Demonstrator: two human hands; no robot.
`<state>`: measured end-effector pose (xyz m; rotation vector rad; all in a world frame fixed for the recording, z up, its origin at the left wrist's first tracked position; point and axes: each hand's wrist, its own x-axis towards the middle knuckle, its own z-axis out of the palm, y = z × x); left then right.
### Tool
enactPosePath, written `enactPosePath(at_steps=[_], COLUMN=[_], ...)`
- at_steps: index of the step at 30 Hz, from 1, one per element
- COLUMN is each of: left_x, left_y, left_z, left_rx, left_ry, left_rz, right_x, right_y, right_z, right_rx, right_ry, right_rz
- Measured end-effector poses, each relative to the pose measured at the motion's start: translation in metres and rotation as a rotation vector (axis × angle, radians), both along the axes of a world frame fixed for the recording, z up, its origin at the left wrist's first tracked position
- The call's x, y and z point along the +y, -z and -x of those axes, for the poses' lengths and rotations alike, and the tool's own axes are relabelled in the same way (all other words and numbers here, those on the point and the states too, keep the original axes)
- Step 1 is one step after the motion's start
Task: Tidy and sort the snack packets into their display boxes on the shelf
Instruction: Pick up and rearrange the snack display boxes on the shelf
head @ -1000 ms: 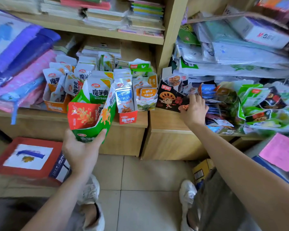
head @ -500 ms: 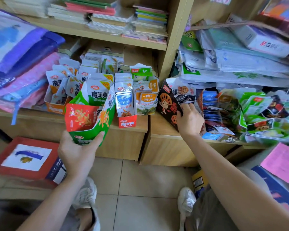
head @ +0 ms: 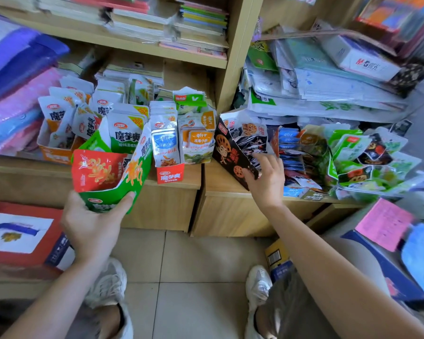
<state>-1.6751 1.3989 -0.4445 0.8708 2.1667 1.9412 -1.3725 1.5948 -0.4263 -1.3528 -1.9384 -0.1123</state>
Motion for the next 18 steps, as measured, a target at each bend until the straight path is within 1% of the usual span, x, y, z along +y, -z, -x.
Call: enactPosePath(at_steps=[2, 3, 5, 6, 10, 13, 14, 16, 17, 18], left_x=[0.000, 0.000, -0.001, -0.001, -0.001, -0.002, -0.002, -0.004, -0.005, -0.005], left_y=[-0.002, -0.002, -0.002, -0.001, 0.003, 0.003, 0.003, 0.001, 0.000, -0.002], left_z=[-0.002, -0.003, -0.004, -0.005, -0.003, -0.003, -0.003, -0.006, -0.007, -0.008], left_rx=[0.004, 0.002, -0.003, -0.013, -0.039, -0.021, -0.023, -0.022, -0.015, -0.019], left_ry=[0.005, 0.010, 0.018, 0.022, 0.019, 0.022, 0.021, 0.024, 0.016, 0.023], left_rz=[-0.006, -0.007, 0.008, 0.023, 0.035, 0.043, 0.040, 0.045, 0.043, 0.030], right_x=[0.002, 0.003, 0.001, -0.003, -0.022, -0.037, -0.041, -0.044, -0.043, -0.041], right_y=[0.003, 0.005, 0.009, 0.013, 0.019, 0.019, 0.018, 0.016, 0.015, 0.014], right_z=[-0.014, -0.019, -0.022, -0.022, -0.004, 0.012, 0.015, 0.017, 0.016, 0.016], right_rx=[0.039, 0.042, 0.013, -0.007, -0.029, -0.034, -0.001, 0.097, 0.158, 0.235], right_ry=[0.076, 0.092, 0.083, 0.071, -0.020, -0.152, -0.167, -0.076, -0.008, 0.033], right_rz=[0.030, 0.077, 0.156, 0.162, 0.069, 0.069, 0.068, 0.064, 0.107, 0.197])
